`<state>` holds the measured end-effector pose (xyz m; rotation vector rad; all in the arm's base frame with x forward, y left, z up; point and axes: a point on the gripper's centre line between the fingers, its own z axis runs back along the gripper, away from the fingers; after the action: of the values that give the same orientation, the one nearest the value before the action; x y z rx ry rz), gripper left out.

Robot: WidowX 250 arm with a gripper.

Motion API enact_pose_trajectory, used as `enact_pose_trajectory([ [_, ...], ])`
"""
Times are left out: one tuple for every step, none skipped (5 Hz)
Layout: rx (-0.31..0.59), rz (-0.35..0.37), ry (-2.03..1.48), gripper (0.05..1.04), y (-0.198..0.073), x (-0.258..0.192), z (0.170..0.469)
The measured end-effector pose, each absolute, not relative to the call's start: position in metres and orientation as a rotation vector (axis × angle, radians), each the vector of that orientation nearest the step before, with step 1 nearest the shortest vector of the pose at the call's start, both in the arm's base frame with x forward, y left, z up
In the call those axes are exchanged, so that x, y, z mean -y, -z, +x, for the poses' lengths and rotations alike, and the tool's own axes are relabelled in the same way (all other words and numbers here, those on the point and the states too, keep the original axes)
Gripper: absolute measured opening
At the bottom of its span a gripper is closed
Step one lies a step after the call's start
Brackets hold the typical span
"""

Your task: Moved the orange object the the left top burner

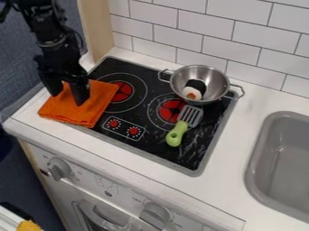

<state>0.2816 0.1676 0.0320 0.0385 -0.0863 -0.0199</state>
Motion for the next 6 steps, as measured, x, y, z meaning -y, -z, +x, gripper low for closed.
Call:
enact_pose_trajectory([
  [0.027,0.033,0.05,1.002,-0.014,-0.156,0.284],
  [0.009,0.035,0.066,1.001,-0.011,-0.152,0.295],
  [-0.009,0.031,0.098,1.001,-0.01,-0.146,0.309],
  [0.041,-0.02,0.144,1.001,-0.013,-0.133,0.339],
  [0.104,-0.066,0.284,1.001,-0.018,-0.094,0.382],
  [0.118,-0.065,0.336,1.001,-0.02,-0.072,0.401],
])
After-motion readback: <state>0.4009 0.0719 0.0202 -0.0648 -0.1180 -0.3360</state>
